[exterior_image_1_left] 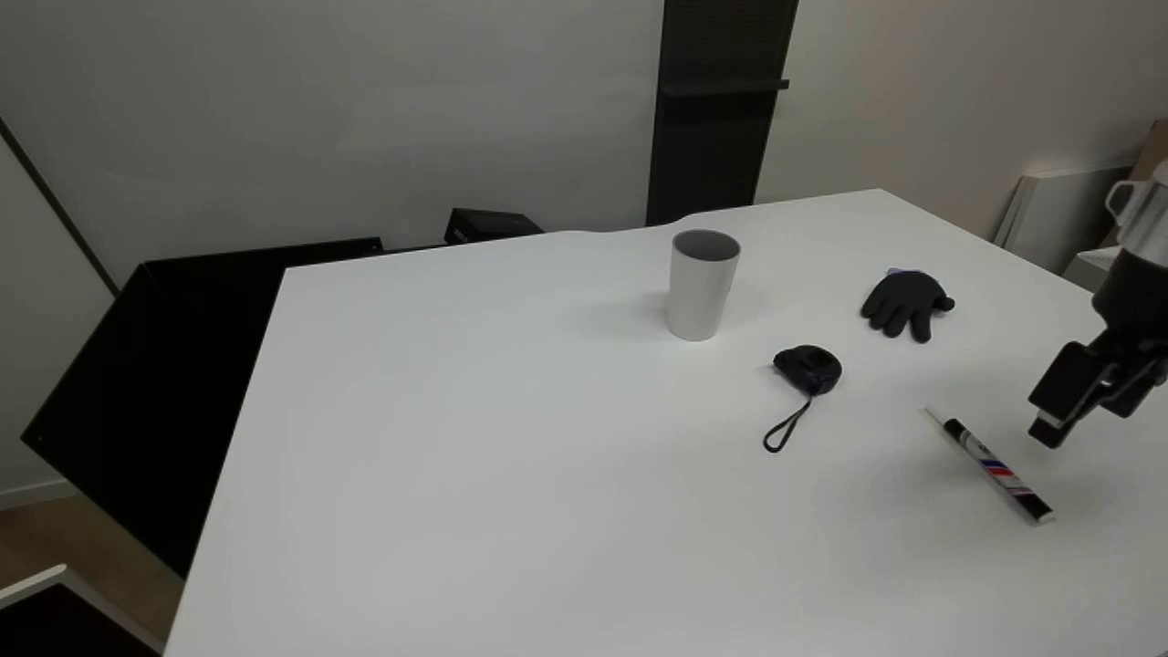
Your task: Put the marker in the mug
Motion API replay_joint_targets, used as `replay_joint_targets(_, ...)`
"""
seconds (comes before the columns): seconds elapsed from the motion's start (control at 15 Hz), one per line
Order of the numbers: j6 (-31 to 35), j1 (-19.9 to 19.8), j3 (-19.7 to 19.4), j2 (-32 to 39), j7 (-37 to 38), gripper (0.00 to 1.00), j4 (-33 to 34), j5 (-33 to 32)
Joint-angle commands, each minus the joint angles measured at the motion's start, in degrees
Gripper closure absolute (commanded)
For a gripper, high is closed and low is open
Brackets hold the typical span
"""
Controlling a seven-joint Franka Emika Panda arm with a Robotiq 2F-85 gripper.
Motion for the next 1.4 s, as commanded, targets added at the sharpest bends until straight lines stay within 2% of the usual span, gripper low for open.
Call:
replay_joint_targets(0.0, 4.4, 1.4, 0.2, 1.2, 4.1, 0.0, -2.5, -1.8)
replay_joint_targets(0.6, 12.7, 2.2, 2.3, 5.3, 6.1, 0.0, -4.9, 3.2)
replay_joint_targets(1.07, 14.0, -0.1, 4.7, 7.9, 5.3, 0.0, -3.6, 8.6)
replay_joint_targets(1.33, 15.0, -0.9, 4.7, 9.3, 5.1, 0.0, -2.8, 9.3)
